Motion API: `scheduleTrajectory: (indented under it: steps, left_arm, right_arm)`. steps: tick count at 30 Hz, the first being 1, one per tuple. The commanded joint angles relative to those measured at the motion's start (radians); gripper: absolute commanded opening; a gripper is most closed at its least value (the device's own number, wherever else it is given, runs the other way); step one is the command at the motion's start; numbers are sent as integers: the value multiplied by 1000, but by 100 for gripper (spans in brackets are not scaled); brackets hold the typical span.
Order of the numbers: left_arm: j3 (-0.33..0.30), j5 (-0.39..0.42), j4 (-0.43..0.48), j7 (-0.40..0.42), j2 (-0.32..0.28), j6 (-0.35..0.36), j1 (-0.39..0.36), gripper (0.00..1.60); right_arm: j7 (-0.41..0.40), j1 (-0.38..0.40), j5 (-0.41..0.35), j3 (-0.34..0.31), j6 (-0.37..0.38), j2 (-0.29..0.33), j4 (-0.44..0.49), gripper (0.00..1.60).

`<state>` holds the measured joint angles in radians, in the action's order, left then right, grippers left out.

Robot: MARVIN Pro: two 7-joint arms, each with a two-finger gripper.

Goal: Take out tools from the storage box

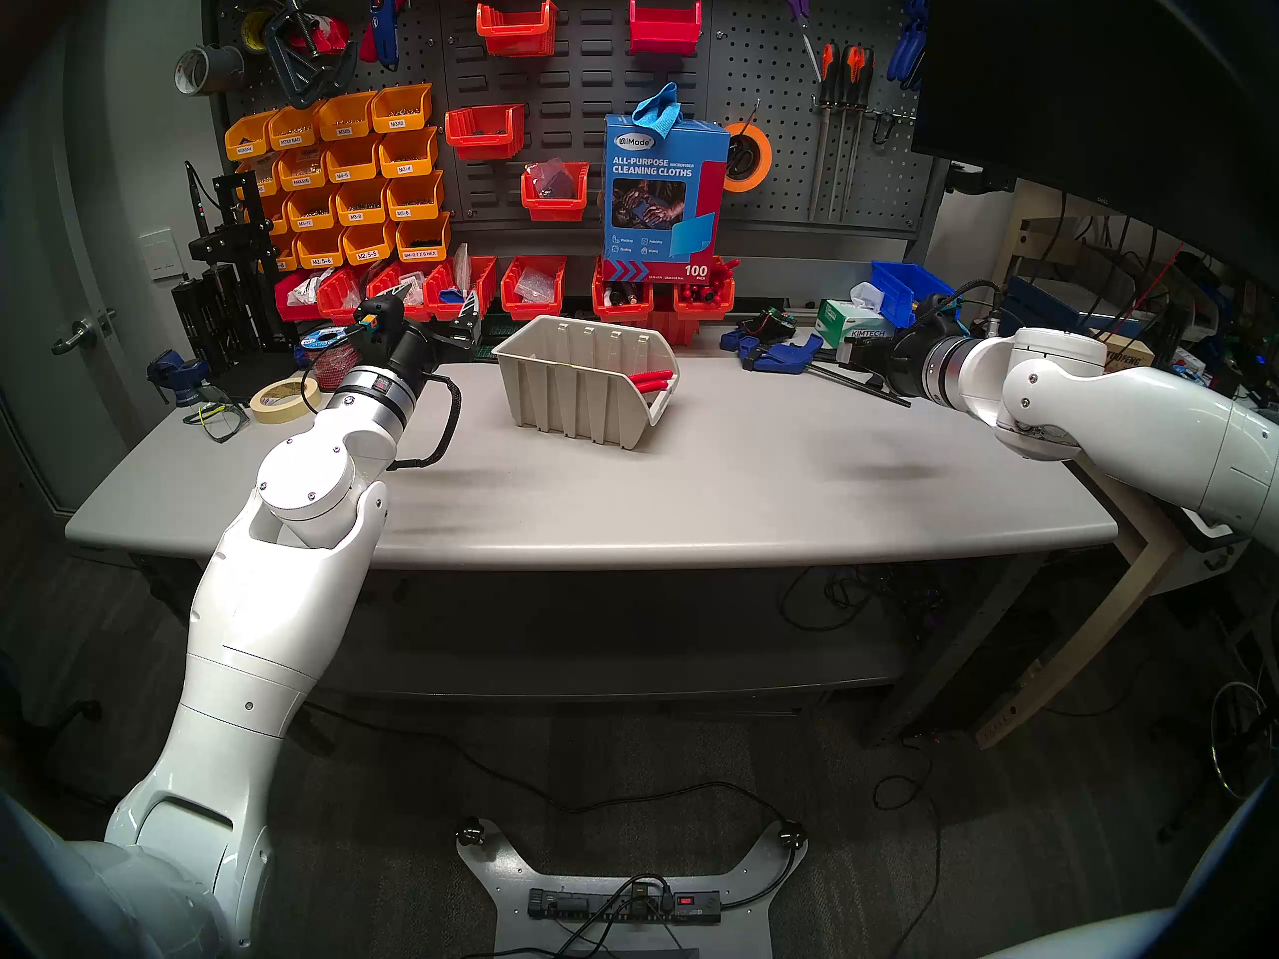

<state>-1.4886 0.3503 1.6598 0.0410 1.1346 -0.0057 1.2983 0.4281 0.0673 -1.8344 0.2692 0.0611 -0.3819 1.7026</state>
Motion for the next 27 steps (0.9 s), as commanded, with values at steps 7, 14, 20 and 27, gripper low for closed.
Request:
scheduleTrajectory:
  steps: [7,14,20,27]
  left_arm:
    - [76,18,86,169,-44,-65,-16,160]
    - [142,-1,-2,303,-69,-159,-101,160]
    - [183,-52,-80,379,-53,-211,-167,160]
    - [239,-110,-146,405,-14,-228,-231,160]
  right_arm:
    - [2,18,7,-13,-5,9,-3,160]
    - [2,18,7,-13,-5,9,-3,160]
    - [3,18,7,-14,-5,9,-2,160]
    - [3,18,7,-14,-5,9,-2,160]
